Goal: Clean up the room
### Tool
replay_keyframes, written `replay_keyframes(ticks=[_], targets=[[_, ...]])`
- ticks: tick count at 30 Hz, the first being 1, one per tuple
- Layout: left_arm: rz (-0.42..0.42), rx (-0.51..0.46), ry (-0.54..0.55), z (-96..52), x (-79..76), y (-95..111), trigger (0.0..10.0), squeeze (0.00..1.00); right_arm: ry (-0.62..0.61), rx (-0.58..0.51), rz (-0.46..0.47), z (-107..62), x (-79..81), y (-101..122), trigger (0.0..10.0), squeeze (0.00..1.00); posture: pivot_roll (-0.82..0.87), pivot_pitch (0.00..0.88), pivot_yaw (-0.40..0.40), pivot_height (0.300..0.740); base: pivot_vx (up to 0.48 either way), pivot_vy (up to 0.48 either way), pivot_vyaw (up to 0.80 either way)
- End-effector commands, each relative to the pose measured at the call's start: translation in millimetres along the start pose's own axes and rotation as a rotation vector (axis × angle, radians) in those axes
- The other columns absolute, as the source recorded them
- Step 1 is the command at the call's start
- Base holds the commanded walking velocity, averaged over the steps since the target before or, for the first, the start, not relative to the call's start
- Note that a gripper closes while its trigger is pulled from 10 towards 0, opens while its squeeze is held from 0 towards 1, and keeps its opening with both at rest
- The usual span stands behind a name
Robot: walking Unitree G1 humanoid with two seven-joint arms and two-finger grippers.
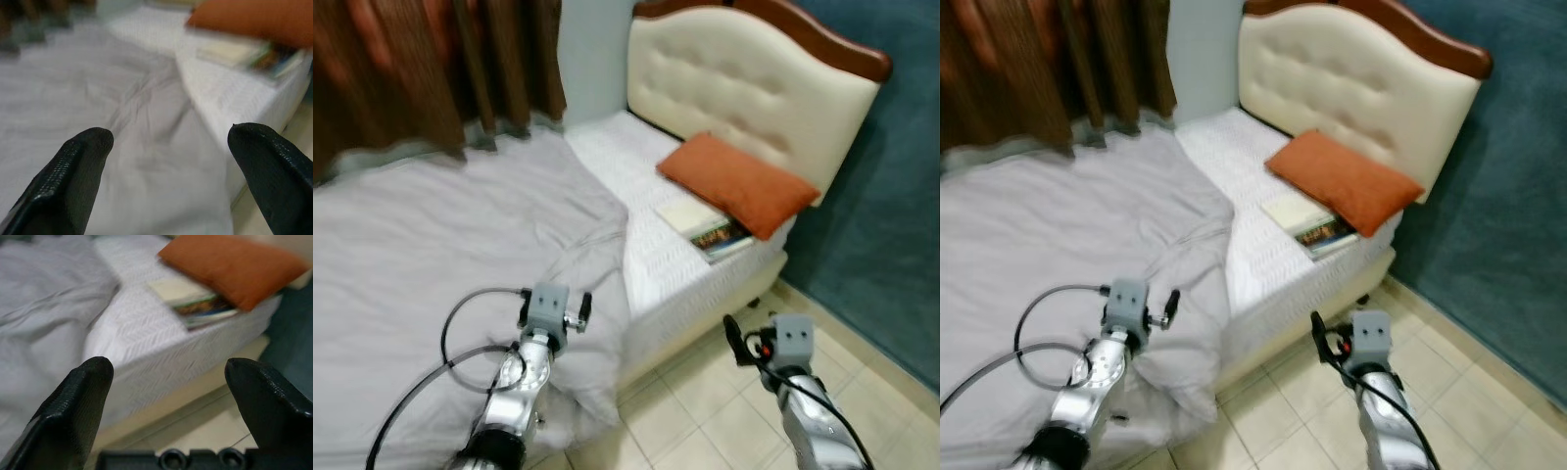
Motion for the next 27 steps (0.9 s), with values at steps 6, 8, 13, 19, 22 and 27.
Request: replay_keyframes(ticks=[6,8,13,19,22,27], targets=[[-0.049,-0.112,0.007,2.6,10.3,29,10.0,0.0,0.027,-0.047,0.002,-10.4,5.1,10,10.0,0.0,-0.11,0.09,0.001,0.74,0.0,0.0,0.0],[-0.089,-0.156,0.011,-6.1,8.3,32,10.0,0.0,0.05,-0.08,0.001,-14.8,9.4,19,10.0,0.0,-0.11,0.083,0.006,0.74,0.0,0.0,0.0],[-0.17,-0.223,0.078,-55.1,9.3,30,10.0,0.0,0.111,-0.139,0.0,-43.3,13.7,40,10.0,0.0,-0.1,0.067,0.008,0.74,0.0,0.0,0.0],[-0.11,-0.222,0.097,-119.7,12.9,30,10.0,0.0,0.148,-0.124,0.018,-90.0,5.2,54,10.0,0.0,-0.06,0.048,-0.018,0.74,0.0,0.0,0.0],[-0.148,-0.234,0.074,-111.9,9.4,35,10.0,0.0,0.151,-0.096,0.024,-81.5,6.4,46,10.0,0.0,-0.04,0.036,-0.03,0.74,0.0,0.0,0.0],[-0.145,-0.183,0.079,-91.7,9.8,33,10.0,0.0,0.135,-0.087,0.033,-64.1,8.0,44,10.0,0.0,-0.03,0.016,-0.027,0.74,0.48,0.0,0.0]])
Point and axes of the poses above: a point about 5 cm out from each wrist's last joint towards the gripper, its own z axis pointing out of the wrist towards the gripper, its own y axis along the axis of the wrist's last joint, x = y × z, the point moved 4 cm from there along z, pointing out of the wrist towards the gripper
